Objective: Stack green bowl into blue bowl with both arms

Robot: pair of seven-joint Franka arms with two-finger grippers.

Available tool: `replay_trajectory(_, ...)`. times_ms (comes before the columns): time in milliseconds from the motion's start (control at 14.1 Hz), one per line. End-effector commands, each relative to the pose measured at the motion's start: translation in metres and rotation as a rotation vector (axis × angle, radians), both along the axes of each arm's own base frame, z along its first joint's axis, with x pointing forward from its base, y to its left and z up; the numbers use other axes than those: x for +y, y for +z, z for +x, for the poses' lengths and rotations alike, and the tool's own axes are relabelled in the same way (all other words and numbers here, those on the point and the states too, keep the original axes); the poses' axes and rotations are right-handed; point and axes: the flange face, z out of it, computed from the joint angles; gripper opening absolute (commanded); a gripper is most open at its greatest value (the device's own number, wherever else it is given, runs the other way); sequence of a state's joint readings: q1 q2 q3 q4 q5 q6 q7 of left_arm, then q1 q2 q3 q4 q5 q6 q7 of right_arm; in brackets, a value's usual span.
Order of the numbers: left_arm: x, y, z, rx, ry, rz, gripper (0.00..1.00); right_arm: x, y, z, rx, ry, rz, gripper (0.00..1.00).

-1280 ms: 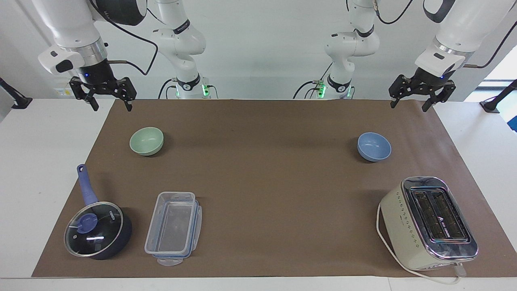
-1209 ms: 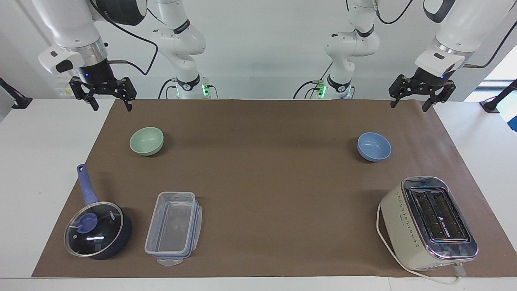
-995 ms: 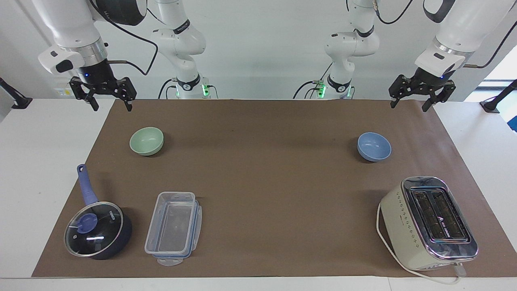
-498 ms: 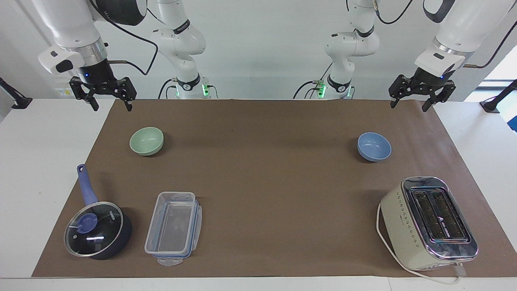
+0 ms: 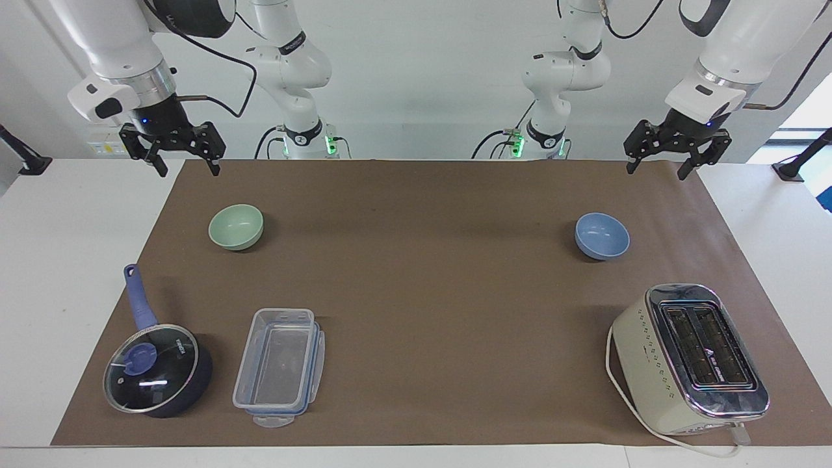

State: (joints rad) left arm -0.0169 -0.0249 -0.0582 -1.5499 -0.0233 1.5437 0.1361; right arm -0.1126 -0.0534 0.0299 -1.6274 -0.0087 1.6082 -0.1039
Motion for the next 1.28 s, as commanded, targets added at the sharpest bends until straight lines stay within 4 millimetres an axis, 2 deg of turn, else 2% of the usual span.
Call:
replay_trajectory(0, -0.0004, 0.0029, -0.0032, -0.009, 0.007, 0.005, 1.0, 0.0032, 0.0071, -0.0044, 0.019, -0.036, 0.02, 1.0)
replay_trajectory(1209, -0.0022, 0.0031, -0.0037, -0.011, 0.003, 0.003, 1.0, 0.0082, 0.0113, -0.012, 0.026, -0.072, 0.002, 1.0)
